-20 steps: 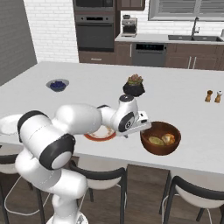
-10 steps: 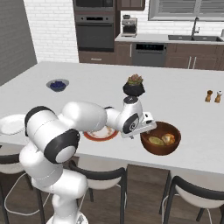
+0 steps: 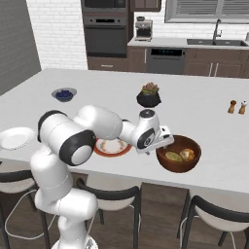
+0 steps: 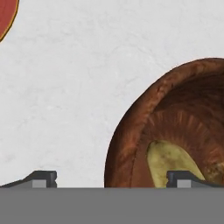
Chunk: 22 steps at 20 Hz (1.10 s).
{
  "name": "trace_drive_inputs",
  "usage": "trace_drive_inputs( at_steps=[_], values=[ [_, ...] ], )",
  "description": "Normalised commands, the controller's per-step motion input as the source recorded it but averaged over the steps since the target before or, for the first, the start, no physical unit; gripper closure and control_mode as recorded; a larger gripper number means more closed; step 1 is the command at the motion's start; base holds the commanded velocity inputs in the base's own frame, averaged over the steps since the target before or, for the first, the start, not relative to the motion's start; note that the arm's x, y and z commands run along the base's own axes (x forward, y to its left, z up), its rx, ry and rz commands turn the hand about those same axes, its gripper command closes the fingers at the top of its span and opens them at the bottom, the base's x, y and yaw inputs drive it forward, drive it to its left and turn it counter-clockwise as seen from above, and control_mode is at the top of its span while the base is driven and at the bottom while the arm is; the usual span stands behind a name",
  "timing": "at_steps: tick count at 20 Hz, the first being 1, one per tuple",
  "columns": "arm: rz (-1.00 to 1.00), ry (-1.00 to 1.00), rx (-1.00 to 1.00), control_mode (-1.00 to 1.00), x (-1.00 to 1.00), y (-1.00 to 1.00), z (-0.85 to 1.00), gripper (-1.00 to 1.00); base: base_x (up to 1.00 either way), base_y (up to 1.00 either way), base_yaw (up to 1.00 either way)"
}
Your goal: Pick the chicken drumstick and potato from their plates and place them in the bowl. Then put the bowl in the fridge.
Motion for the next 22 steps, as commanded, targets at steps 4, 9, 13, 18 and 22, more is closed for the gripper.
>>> trace_drive_inputs(
  at_steps=[4, 9, 13, 18, 22],
  values=[
    [0.03, 0.0, 0.0, -1.0, 0.0, -0.22, -0.27, -1.0, 0.0, 0.0, 0.0],
    [0.0, 0.0, 0.0, -1.0, 0.0, -0.1, -0.31, -1.0, 0.0, 0.0, 0.0],
    [0.01, 0.0, 0.0, -1.0, 0.0, -0.01, -0.28, 1.0, 0.0, 0.0, 0.0],
    [0.03, 0.02, 0.0, -1.0, -0.01, -0.07, -0.32, 1.0, 0.0, 0.0, 0.0],
    [0.15, 0.07, 0.04, -1.0, -0.13, 0.0, -0.12, 1.0, 0.0, 0.0, 0.0]
  ],
)
